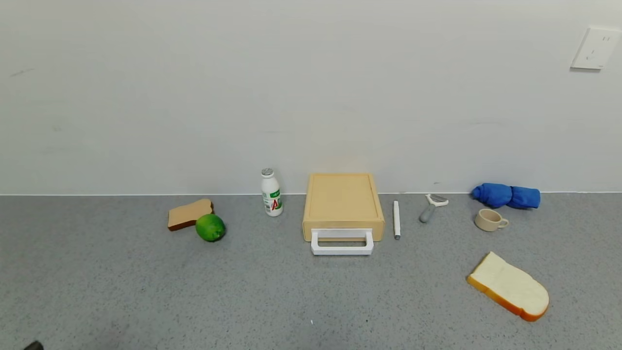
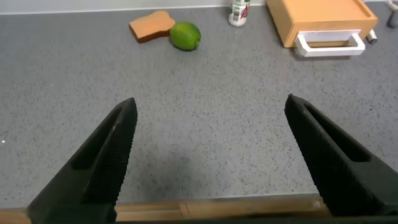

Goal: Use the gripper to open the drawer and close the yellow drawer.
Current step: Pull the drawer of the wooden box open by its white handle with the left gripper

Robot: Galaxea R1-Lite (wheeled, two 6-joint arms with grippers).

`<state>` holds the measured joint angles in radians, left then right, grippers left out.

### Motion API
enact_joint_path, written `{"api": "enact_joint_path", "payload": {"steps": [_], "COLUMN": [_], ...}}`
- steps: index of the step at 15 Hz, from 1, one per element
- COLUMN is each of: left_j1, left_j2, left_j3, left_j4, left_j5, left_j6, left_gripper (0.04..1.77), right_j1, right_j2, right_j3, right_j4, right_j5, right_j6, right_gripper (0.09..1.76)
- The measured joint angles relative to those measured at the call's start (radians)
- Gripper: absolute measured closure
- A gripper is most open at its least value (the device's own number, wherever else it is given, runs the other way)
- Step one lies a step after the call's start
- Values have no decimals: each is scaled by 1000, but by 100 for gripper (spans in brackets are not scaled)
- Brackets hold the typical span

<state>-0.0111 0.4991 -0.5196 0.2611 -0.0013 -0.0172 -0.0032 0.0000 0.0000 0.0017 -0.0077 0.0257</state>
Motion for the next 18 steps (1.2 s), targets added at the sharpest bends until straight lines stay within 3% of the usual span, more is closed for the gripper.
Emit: {"api": "enact_joint_path", "payload": {"steps": [5,7,13,18], "left_j1": [-10,-48,-282,-449], "left_j2": [466,645,1100,1376], "left_j3": [-387,-543,-986,-1262], "left_j4": [160,233,482,624], "left_j5": [-1,17,84,116], "left_j6": [-10,-51,-221,-307], "left_gripper": [9,9,9,9], "right_j1": [0,0,0,0], "right_j2": [0,0,0,0], "right_j3": [0,0,0,0], "right_j4": [0,0,0,0], "right_j5": [0,0,0,0], "right_j6": [0,0,0,0], "right_gripper": [14,14,14,14]}}
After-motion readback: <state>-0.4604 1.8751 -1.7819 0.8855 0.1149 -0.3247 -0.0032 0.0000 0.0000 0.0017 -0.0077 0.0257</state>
